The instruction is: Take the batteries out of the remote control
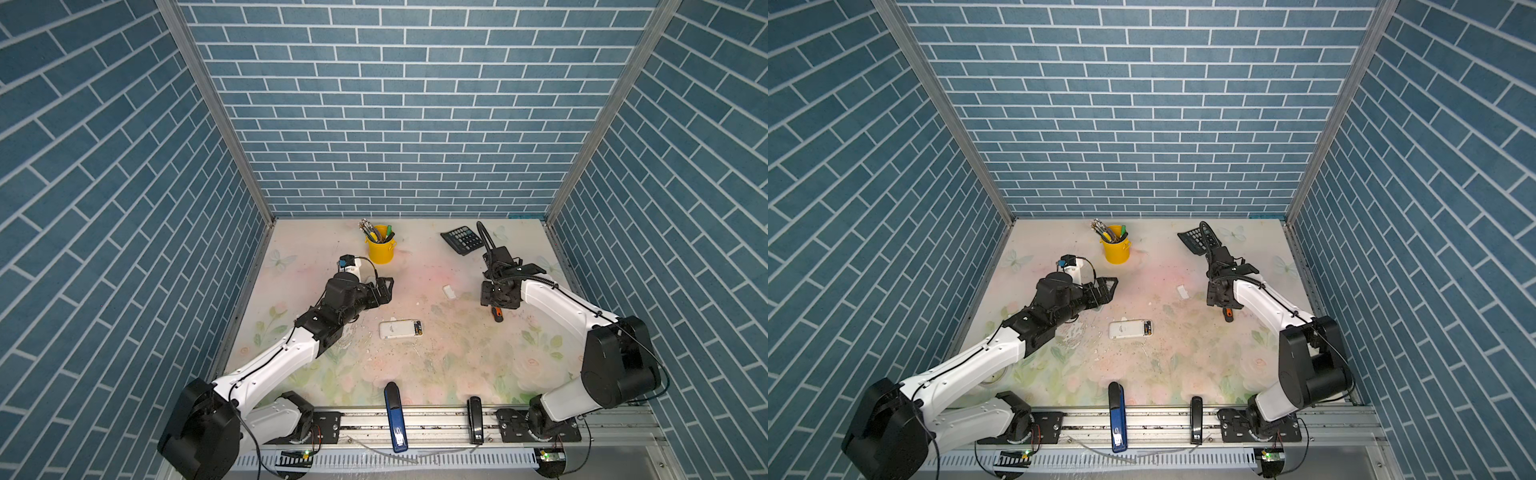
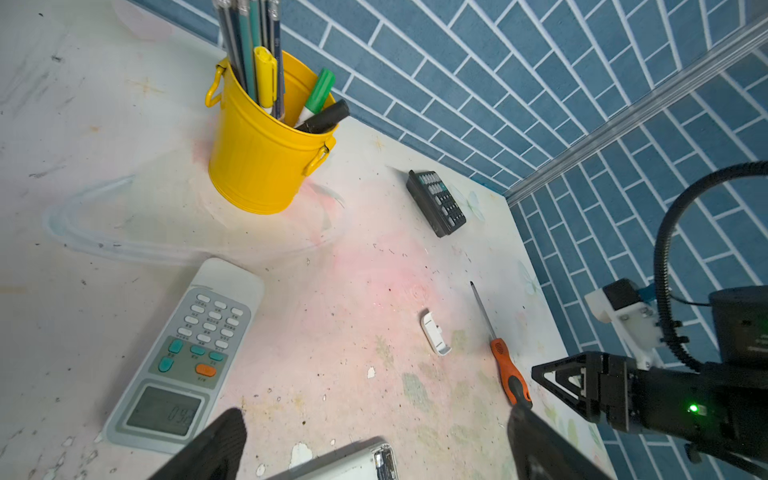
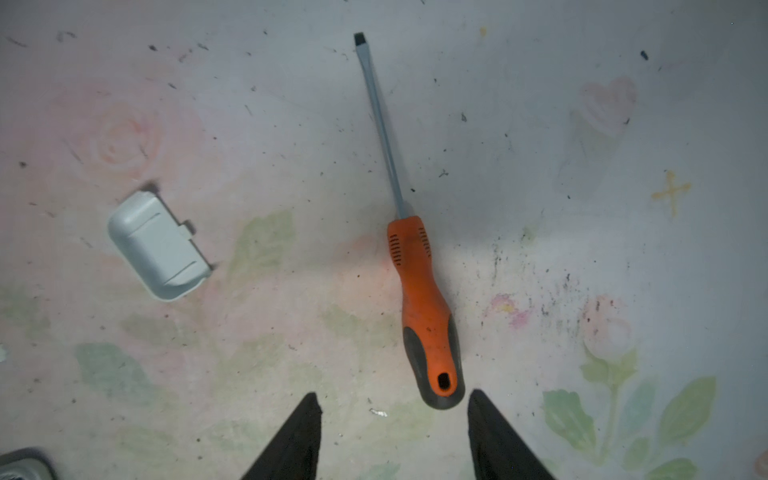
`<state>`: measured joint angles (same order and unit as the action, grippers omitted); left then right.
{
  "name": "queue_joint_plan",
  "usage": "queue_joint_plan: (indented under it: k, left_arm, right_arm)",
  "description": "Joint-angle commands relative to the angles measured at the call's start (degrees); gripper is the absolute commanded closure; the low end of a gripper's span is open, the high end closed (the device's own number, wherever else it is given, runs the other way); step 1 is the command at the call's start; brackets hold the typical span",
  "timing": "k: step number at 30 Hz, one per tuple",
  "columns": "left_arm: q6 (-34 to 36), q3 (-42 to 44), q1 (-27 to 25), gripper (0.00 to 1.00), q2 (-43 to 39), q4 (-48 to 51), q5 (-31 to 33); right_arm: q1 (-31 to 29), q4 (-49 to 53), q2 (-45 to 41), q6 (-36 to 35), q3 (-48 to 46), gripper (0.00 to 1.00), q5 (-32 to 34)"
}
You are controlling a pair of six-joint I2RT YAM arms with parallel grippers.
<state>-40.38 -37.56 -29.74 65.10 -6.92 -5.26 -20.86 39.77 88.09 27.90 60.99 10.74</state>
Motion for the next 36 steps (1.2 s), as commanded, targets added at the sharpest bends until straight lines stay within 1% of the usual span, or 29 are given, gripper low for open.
queue_joint_plan:
  k: [1, 3, 5, 9, 12, 14, 19, 23, 25, 27, 30, 33, 36]
  left_arm:
    - [2.23, -1.78, 1.91, 0.0, -1.84, 1.14, -2.74]
    - [5.36, -6.04, 1.82, 0.0, -1.96, 8.77, 0.24]
    - [7.45, -8.58, 1.81, 0.0, -1.81, 12.94, 2.25]
    - [9.74, -8.41, 1.83, 0.01, -2.38, 11.65, 3.26]
    - [10.04, -8.49, 1.8, 0.0, -2.25, 10.32, 2.52]
    - [9.89, -8.56, 1.86, 0.0, -2.08, 9.18, 2.08]
    - [10.09, -9.37, 1.8, 0.0, -2.01, 9.22, 3.7]
    - [10.84, -9.55, 1.86, 0.0, -2.3, 10.04, 4.66]
    - [11.23, -9.61, 1.83, 0.01, -1.86, 10.08, 4.16]
    - [11.13, -9.79, 1.85, 0.0, -0.62, 9.87, 2.93]
    - [9.74, -9.72, 1.76, 0.0, 2.6, 7.09, -1.7]
    - [6.88, -9.55, 0.96, 0.0, 7.02, 2.87, -5.69]
    - [4.79, -10.13, -1.47, 0.0, 11.53, -0.66, -7.1]
  right_arm:
    - [1.88, 1.3, 2.37, -2.65, -1.74, 0.42, 0.26]
    - [2.96, 0.8, 4.25, -3.16, -1.52, 0.42, -0.83]
    - [3.54, 0.45, 6.1, -3.53, -1.16, 0.42, -1.62]
    - [4.06, -0.66, 9.13, -3.98, -0.78, 0.43, -3.39]
    - [4.16, -1.0, 10.71, -4.25, -0.56, 0.47, -4.1]
    - [4.24, -1.48, 11.43, -4.5, -0.57, 0.5, -4.88]
    - [4.51, -1.8, 12.9, -5.22, -0.24, 0.6, -5.75]
    - [4.78, -1.71, 12.68, -5.77, -0.37, 0.74, -6.07]
    - [4.78, -1.65, 11.69, -6.32, -0.4, 0.83, -6.54]
    - [4.69, -1.3, 9.86, -6.99, -0.48, 0.89, -7.46]
    - [3.72, -0.82, 5.35, -8.82, -0.62, 0.95, -10.15]
    - [-0.12, 1.01, 1.51, -11.74, 0.91, 0.99, -9.87]
    - [-5.87, 2.39, -1.01, -14.94, 2.63, 1.0, -7.92]
